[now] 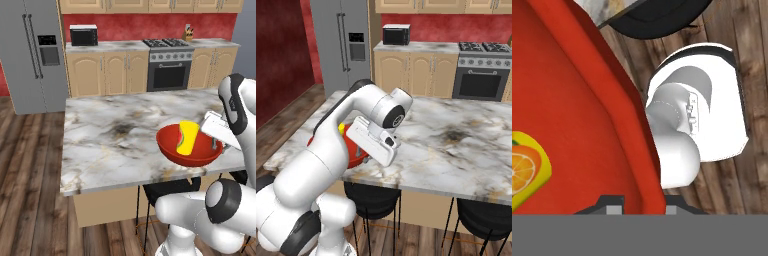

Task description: Place the cup inside the bowl on the dining table and move the bowl to any counter.

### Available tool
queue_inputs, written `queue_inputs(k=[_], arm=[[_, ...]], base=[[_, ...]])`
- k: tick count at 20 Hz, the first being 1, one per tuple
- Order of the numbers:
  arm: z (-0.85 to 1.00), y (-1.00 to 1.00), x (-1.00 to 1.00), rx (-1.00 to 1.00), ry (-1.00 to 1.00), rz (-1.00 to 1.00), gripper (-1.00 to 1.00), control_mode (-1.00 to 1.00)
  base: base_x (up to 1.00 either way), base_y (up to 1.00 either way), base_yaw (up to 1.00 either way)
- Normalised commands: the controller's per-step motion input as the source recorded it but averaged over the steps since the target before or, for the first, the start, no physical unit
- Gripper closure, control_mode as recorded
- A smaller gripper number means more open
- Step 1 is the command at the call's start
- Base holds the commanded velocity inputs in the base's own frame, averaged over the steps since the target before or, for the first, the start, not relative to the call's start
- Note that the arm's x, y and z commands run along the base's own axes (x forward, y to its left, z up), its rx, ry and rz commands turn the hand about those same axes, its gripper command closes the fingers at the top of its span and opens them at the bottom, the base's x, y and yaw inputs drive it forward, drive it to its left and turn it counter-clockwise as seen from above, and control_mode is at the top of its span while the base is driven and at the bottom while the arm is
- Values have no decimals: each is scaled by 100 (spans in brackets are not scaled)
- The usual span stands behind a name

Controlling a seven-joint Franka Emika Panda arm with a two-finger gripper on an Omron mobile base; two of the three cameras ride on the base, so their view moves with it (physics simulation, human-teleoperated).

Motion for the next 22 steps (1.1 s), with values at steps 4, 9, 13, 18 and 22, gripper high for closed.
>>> queue_inputs(k=[4,9,13,18,22], arm=[[0,0,0,0,0,0,100,100],[0,0,0,0,0,0,100,100],[0,0,0,0,0,0,100,100],[0,0,0,0,0,0,100,100],[0,0,0,0,0,0,100,100]], base=[[-2,15,0],[-2,28,0],[0,39,0],[0,41,0],[0,46,0]])
